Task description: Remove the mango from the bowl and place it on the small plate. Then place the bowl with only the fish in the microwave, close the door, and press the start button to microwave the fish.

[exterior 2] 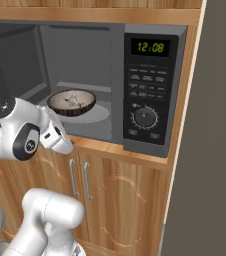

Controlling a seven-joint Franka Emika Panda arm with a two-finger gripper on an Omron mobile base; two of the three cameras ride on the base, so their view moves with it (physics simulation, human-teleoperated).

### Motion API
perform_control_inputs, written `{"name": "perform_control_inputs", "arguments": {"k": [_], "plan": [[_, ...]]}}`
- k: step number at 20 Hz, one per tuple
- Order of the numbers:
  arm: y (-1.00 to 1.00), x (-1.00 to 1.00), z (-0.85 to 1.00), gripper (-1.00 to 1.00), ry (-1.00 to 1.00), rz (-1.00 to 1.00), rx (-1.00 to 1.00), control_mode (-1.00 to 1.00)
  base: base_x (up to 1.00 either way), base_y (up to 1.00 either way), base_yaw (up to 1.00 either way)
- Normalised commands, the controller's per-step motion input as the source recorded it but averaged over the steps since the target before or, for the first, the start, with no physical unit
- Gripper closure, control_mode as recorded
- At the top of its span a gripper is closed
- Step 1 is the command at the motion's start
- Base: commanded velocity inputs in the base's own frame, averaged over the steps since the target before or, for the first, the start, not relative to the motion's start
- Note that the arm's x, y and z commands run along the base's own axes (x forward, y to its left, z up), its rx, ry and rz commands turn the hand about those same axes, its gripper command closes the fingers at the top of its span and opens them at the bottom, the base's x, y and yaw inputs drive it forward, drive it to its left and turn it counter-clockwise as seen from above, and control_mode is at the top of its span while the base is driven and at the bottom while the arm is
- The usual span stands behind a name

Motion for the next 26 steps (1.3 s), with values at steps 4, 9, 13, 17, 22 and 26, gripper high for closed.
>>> {"name": "perform_control_inputs", "arguments": {"k": [4,9,13,17,22,26], "plan": [[-0.29,0.13,0.19,-1.00,0.00,-0.12,-0.37,-1.00,0.00,0.00,0.00],[-0.43,0.00,0.20,-1.00,0.00,-0.16,-0.42,-1.00,0.00,0.00,0.00],[-0.38,0.00,0.03,-1.00,-0.03,-0.21,-0.43,-1.00,0.00,0.00,0.00],[-0.45,-0.04,0.10,-1.00,-0.12,-0.09,-0.40,-1.00,0.00,0.00,0.00],[-0.09,-0.24,0.02,-1.00,-0.06,-0.04,-0.36,-1.00,0.00,0.00,0.00],[-0.01,-0.21,0.00,-1.00,-0.01,-0.05,-0.35,-1.00,0.00,0.00,0.00]]}}
